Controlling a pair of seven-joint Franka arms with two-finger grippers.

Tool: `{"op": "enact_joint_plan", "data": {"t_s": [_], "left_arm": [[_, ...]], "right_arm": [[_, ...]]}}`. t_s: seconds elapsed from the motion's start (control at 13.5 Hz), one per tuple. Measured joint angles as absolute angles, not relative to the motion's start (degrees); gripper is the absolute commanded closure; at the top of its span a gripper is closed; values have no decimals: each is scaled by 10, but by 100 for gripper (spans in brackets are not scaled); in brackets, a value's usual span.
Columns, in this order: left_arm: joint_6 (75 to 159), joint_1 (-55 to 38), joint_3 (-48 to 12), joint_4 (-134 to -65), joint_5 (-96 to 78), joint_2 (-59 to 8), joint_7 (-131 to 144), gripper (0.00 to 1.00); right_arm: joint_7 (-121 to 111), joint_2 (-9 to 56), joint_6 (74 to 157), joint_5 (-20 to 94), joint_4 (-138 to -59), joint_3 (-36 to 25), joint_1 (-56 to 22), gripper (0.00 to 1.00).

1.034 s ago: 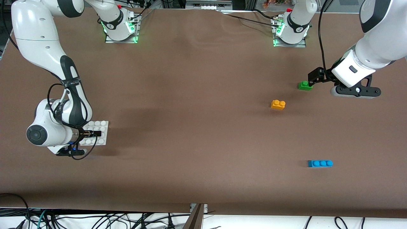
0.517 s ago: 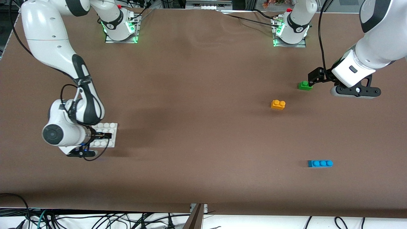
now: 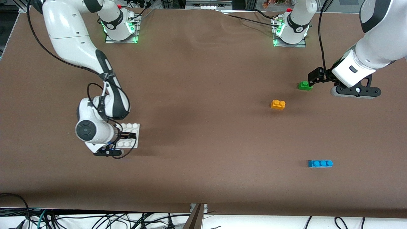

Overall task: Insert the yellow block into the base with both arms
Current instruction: 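Slide the white base plate with the right gripper toward the table middle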

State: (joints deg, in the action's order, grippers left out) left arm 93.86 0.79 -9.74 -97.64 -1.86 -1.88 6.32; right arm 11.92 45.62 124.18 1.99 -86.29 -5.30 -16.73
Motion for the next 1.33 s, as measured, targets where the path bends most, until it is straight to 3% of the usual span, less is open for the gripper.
{"op": "enact_joint_plan", "data": {"t_s": [0.66, 1.33], "left_arm": [[939, 8, -97, -976, -19, -19, 63, 0], [939, 8, -97, -976, -19, -19, 63, 0]], "right_arm": [[274, 463, 1295, 20, -863, -49, -289, 0], [408, 482, 1355, 25, -841, 5, -357, 0]]}}
